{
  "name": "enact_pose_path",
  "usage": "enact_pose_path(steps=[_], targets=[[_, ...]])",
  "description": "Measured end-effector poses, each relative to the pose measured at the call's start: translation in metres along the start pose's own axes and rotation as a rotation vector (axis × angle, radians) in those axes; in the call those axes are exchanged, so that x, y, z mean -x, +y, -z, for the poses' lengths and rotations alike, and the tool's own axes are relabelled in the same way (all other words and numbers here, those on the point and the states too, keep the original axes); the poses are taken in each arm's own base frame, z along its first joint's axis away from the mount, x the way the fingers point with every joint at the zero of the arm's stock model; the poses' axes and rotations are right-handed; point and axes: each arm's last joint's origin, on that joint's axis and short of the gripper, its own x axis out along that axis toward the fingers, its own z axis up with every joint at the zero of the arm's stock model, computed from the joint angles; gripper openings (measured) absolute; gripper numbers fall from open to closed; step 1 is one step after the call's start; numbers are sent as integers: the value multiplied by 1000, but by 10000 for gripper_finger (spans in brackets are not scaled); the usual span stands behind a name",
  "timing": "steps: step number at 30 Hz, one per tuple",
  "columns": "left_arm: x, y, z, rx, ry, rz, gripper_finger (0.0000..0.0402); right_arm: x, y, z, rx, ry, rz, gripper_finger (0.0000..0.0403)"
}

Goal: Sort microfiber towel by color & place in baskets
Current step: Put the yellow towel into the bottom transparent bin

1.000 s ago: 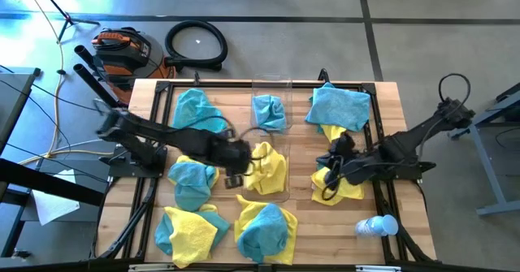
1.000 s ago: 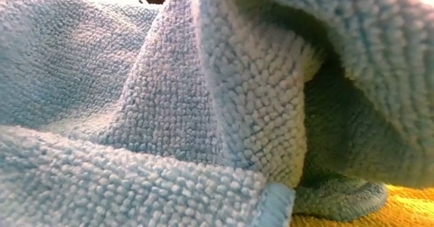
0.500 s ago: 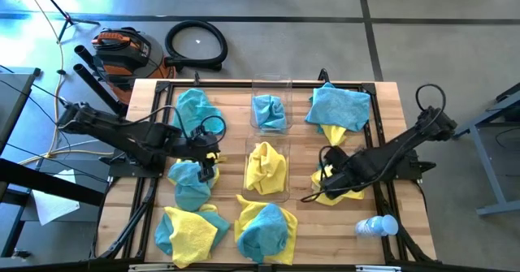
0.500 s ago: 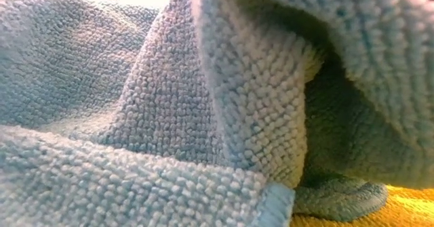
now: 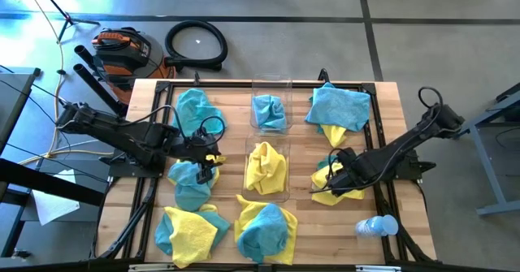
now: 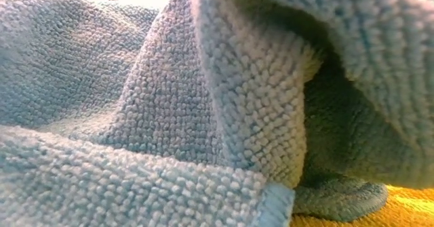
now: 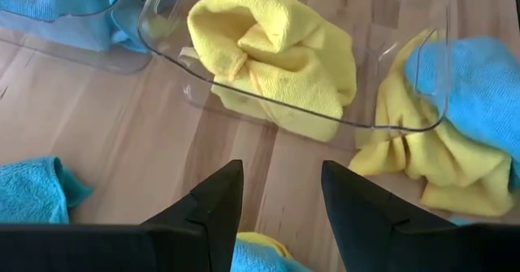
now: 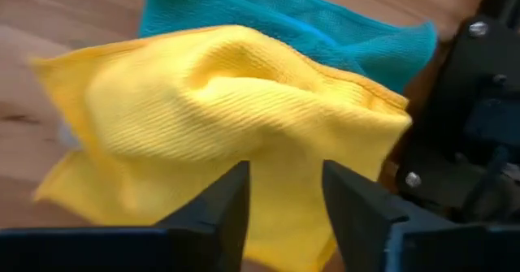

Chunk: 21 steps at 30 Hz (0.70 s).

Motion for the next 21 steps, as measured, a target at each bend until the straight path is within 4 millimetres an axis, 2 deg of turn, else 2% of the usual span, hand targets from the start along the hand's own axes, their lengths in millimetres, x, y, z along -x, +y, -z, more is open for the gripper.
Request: enact_pose_path(steps=[6, 9, 11, 14, 17, 19, 21], targets=[[-1, -1, -3, 32, -25, 4, 158, -41, -3, 2, -9, -4, -51, 219], [-1, -2, -4, 45, -43, 9, 158, -54, -6, 3, 1, -6, -71, 212], [-1, -2, -5, 46, -48, 10, 158, -56, -7, 3, 3, -7, -67, 184], [-1, -1, -5, 47, -64, -26, 158, -52, -7, 3, 48, -7, -48, 110], [-1, 0, -5, 47, -70, -42, 159, -36, -4, 2, 119, 7, -48, 26], [-1, 0, -5, 47, -70, -42, 158, -20, -3, 0, 142, 6, -65, 15], [-1, 0, -5, 48, -70, -42, 159, -2, -2, -3, 146, -7, -68, 26]])
